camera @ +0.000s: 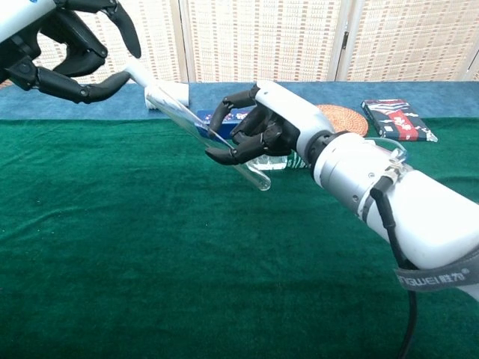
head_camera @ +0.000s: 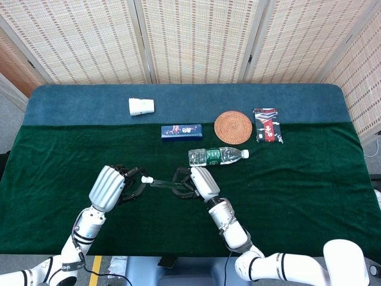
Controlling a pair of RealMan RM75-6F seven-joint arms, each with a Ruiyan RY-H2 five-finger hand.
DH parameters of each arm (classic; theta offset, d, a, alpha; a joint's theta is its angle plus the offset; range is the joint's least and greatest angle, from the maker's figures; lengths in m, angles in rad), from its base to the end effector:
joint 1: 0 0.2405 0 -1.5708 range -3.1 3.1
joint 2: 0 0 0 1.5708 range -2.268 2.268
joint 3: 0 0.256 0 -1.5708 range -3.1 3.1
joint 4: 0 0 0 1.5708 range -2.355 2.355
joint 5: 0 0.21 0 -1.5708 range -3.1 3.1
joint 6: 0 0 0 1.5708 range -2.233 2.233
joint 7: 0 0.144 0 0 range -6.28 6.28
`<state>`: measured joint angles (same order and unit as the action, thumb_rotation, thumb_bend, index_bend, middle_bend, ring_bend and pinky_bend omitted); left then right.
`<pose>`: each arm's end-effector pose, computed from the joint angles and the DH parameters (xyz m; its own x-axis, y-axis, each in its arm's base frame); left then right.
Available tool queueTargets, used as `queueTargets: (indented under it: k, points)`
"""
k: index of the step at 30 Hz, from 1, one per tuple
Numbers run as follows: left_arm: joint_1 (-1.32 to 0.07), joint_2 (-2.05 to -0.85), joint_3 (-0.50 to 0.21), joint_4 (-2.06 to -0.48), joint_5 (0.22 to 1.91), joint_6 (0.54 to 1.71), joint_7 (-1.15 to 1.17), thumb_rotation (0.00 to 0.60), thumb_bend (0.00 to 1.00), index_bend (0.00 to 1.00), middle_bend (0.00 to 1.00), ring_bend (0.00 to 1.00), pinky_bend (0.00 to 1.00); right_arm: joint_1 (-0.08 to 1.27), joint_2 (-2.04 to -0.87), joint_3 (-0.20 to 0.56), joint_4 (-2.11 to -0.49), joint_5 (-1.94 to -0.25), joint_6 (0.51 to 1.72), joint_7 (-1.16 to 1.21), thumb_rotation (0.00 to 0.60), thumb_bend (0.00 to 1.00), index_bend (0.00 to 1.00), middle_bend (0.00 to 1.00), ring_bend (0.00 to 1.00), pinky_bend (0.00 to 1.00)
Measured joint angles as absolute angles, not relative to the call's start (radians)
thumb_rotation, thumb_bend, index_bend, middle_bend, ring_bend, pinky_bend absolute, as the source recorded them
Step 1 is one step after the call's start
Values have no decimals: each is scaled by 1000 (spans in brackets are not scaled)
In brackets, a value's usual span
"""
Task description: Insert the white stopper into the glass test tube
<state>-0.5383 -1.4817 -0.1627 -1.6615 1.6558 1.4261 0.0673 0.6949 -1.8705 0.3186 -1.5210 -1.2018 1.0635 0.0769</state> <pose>-0.1154 0.2752 0.0584 0.0547 -0.0613 0.9966 0.8020 -0.5918 -0.0805 -0.0530 -0.3024 -0.0691 -0.2881 -0.4045 0.8680 -0.8771 -0.2523 -0.4087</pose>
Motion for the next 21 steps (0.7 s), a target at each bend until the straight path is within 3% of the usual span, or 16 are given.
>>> queueTargets:
  k: [21]
  points:
    - [-532,-1485,-156,-1670,1660,1433,57,600,470,625,982,860,796,698,-1883,323,-1516,-1213,1079,90,600,681,841,1000,1000,1000]
